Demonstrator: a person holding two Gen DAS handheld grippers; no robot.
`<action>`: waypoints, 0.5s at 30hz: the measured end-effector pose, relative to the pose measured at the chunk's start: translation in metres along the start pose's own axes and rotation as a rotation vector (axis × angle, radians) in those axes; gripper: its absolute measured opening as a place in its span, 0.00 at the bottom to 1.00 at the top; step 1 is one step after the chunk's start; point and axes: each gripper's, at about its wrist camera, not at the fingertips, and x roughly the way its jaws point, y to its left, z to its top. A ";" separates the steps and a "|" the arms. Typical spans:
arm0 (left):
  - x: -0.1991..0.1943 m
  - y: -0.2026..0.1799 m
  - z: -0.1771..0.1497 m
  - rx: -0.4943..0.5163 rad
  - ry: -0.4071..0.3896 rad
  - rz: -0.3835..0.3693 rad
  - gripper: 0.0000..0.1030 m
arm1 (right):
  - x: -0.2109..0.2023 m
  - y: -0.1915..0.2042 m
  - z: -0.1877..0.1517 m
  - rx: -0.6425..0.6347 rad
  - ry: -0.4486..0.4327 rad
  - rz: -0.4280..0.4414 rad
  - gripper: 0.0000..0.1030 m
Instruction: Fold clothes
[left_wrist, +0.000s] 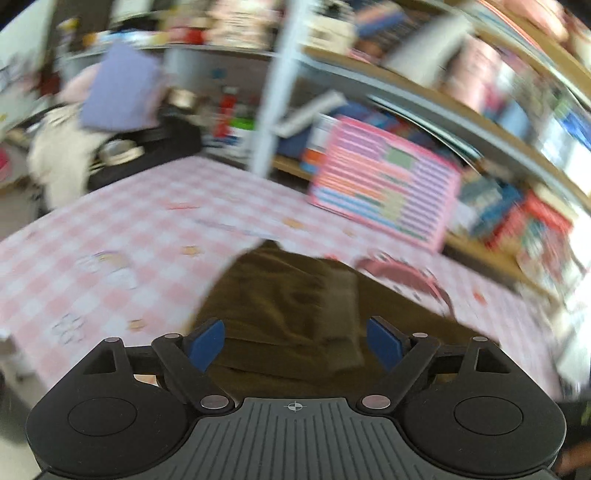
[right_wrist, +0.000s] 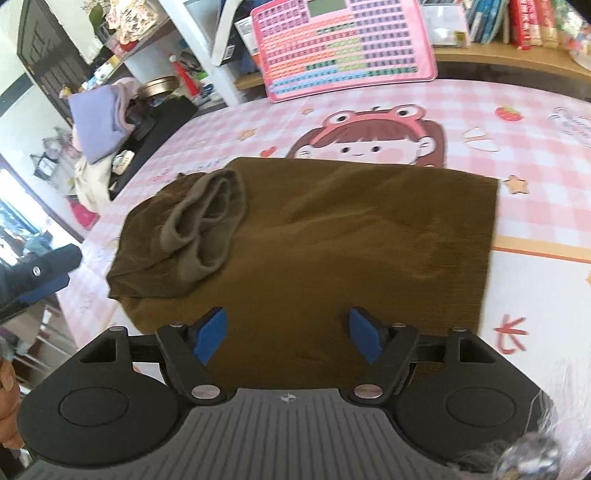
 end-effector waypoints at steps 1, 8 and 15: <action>0.000 0.003 0.001 -0.010 0.002 0.008 0.85 | 0.002 0.002 0.001 0.000 0.005 0.011 0.73; 0.002 0.025 0.012 -0.060 0.012 0.046 0.89 | 0.013 0.013 0.006 0.060 0.025 0.063 0.76; 0.008 0.043 0.025 -0.063 0.054 -0.012 0.90 | 0.026 0.021 0.014 0.171 0.034 0.081 0.79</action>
